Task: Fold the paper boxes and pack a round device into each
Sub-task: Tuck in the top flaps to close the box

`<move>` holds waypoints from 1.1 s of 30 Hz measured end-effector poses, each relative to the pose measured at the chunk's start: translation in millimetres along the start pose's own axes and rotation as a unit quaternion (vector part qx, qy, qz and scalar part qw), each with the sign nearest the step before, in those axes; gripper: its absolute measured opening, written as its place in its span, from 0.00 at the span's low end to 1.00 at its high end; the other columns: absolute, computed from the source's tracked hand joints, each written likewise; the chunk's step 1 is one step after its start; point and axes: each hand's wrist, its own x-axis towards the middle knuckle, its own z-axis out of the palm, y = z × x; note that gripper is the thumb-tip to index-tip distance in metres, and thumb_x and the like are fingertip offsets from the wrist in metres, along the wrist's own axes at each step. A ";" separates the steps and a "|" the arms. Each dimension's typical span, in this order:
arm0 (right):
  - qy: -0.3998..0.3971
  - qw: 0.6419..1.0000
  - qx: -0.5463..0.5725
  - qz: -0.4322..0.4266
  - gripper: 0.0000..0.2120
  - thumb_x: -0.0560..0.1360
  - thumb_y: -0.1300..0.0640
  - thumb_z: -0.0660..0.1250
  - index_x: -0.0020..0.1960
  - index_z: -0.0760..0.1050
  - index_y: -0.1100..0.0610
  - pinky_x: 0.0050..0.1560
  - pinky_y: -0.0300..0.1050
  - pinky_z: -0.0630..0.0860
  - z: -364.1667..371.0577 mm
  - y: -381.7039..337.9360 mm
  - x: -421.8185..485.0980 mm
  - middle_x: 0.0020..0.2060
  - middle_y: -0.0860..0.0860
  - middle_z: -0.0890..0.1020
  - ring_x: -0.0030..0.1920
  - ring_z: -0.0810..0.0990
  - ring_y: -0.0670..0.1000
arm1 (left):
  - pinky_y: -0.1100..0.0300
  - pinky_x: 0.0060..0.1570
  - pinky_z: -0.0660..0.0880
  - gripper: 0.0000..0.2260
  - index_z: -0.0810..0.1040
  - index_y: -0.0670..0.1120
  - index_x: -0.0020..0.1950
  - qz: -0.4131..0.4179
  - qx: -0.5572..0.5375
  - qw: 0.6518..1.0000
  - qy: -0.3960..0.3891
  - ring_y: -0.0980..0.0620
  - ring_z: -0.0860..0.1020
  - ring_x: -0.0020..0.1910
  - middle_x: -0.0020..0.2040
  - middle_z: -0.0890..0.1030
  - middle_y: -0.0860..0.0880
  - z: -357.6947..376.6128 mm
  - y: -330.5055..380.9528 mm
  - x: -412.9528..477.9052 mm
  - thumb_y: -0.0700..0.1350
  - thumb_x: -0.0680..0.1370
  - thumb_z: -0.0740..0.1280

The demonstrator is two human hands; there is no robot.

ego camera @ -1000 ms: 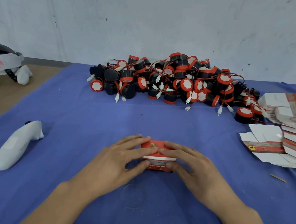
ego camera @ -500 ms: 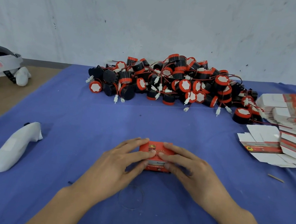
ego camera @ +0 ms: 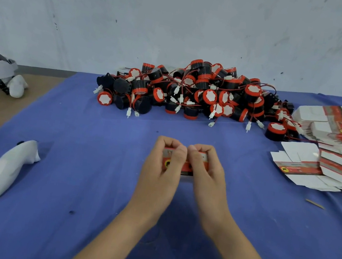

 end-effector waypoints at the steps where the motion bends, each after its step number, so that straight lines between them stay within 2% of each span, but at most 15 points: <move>1: 0.010 1.000 0.002 0.002 0.07 0.83 0.55 0.63 0.48 0.75 0.56 0.41 0.34 0.76 2.4 -0.7 1.7 0.38 0.45 0.81 0.40 0.80 0.43 | 0.70 0.38 0.74 0.06 0.74 0.53 0.46 -0.002 0.005 1.000 0.022 0.61 0.79 0.39 0.41 0.81 0.58 2.4 -1.1 1.7 0.49 0.82 0.63; 5: 0.022 1.000 0.002 0.009 0.09 0.83 0.54 0.62 0.51 0.76 0.59 0.41 0.34 0.77 2.6 -1.8 7.1 0.38 0.45 0.83 0.41 0.82 0.43 | 0.71 0.37 0.73 0.05 0.75 0.52 0.47 -0.021 0.002 0.998 0.051 0.61 0.80 0.40 0.42 0.81 0.59 7.2 -4.7 9.5 0.47 0.82 0.63; 10: 0.058 0.998 -0.006 0.011 0.13 0.84 0.52 0.60 0.46 0.75 0.58 0.38 0.32 0.75 -10.2 -6.0 9.2 0.34 0.42 0.81 0.37 0.79 0.40 | 0.70 0.39 0.74 0.06 0.75 0.51 0.49 -0.038 -0.006 0.999 0.016 0.60 0.81 0.41 0.43 0.82 0.57 19.8 -3.3 9.7 0.49 0.83 0.61; 16: 0.112 0.994 0.001 -0.001 0.16 0.85 0.51 0.58 0.45 0.76 0.59 0.40 0.35 0.77 -34.3 -20.9 -12.1 0.36 0.46 0.82 0.39 0.81 0.43 | 0.71 0.40 0.74 0.10 0.75 0.50 0.49 -0.022 -0.026 0.999 -0.014 0.63 0.80 0.40 0.43 0.81 0.60 44.1 14.2 -15.2 0.50 0.85 0.56; 19: 0.147 0.989 -0.004 -0.006 0.17 0.85 0.52 0.57 0.47 0.77 0.62 0.45 0.42 0.79 -49.9 -34.0 -32.6 0.41 0.55 0.84 0.43 0.82 0.48 | 0.70 0.43 0.75 0.10 0.76 0.51 0.50 -0.020 -0.055 0.995 -0.075 0.61 0.81 0.44 0.45 0.82 0.59 51.7 27.5 -34.4 0.52 0.84 0.57; 23: 0.199 0.980 -0.020 -0.017 0.17 0.86 0.53 0.57 0.44 0.81 0.52 0.44 0.38 0.78 -80.6 -62.3 -69.4 0.42 0.49 0.85 0.43 0.83 0.46 | 0.74 0.43 0.73 0.07 0.78 0.53 0.54 -0.006 -0.024 0.979 -0.202 0.64 0.81 0.46 0.48 0.83 0.61 59.7 52.0 -53.0 0.50 0.82 0.61; 25: 0.238 0.971 0.003 -0.033 0.16 0.85 0.48 0.55 0.51 0.81 0.48 0.47 0.35 0.77 -98.1 -85.6 -85.8 0.49 0.47 0.86 0.50 0.84 0.46 | 0.74 0.39 0.73 0.06 0.80 0.53 0.52 0.000 -0.022 0.976 -0.216 0.66 0.81 0.43 0.45 0.83 0.62 72.7 76.5 -58.8 0.47 0.82 0.63; 27: 0.287 0.952 0.099 -0.028 0.20 0.80 0.38 0.54 0.59 0.78 0.46 0.51 0.38 0.78 -115.5 -111.3 -99.3 0.54 0.45 0.86 0.54 0.83 0.44 | 0.69 0.41 0.77 0.06 0.81 0.52 0.51 -0.051 -0.082 0.977 -0.191 0.64 0.82 0.41 0.43 0.85 0.60 93.2 108.3 -62.5 0.49 0.82 0.64; 30: 0.326 0.930 0.169 -0.035 0.17 0.83 0.40 0.51 0.58 0.77 0.44 0.50 0.42 0.81 -138.0 -143.7 -122.9 0.50 0.41 0.85 0.52 0.84 0.42 | 0.53 0.45 0.81 0.08 0.81 0.48 0.51 -0.142 -0.187 0.957 -0.171 0.58 0.84 0.38 0.40 0.86 0.53 137.4 171.7 -74.5 0.50 0.81 0.65; 31: 0.324 0.931 0.165 -0.033 0.16 0.84 0.42 0.51 0.57 0.77 0.44 0.47 0.41 0.81 -142.3 -151.3 -131.2 0.47 0.41 0.86 0.49 0.85 0.41 | 0.51 0.45 0.81 0.09 0.81 0.47 0.52 -0.145 -0.215 0.946 -0.193 0.56 0.84 0.38 0.42 0.86 0.51 153.2 195.9 -81.0 0.50 0.82 0.65; 33: 0.319 0.938 0.136 -0.023 0.15 0.85 0.45 0.52 0.57 0.77 0.45 0.39 0.37 0.80 -147.1 -160.4 -144.7 0.42 0.41 0.86 0.41 0.85 0.40 | 0.50 0.51 0.81 0.13 0.81 0.47 0.55 -0.119 -0.283 0.898 -0.314 0.53 0.84 0.46 0.49 0.86 0.46 181.5 243.0 -99.7 0.53 0.83 0.61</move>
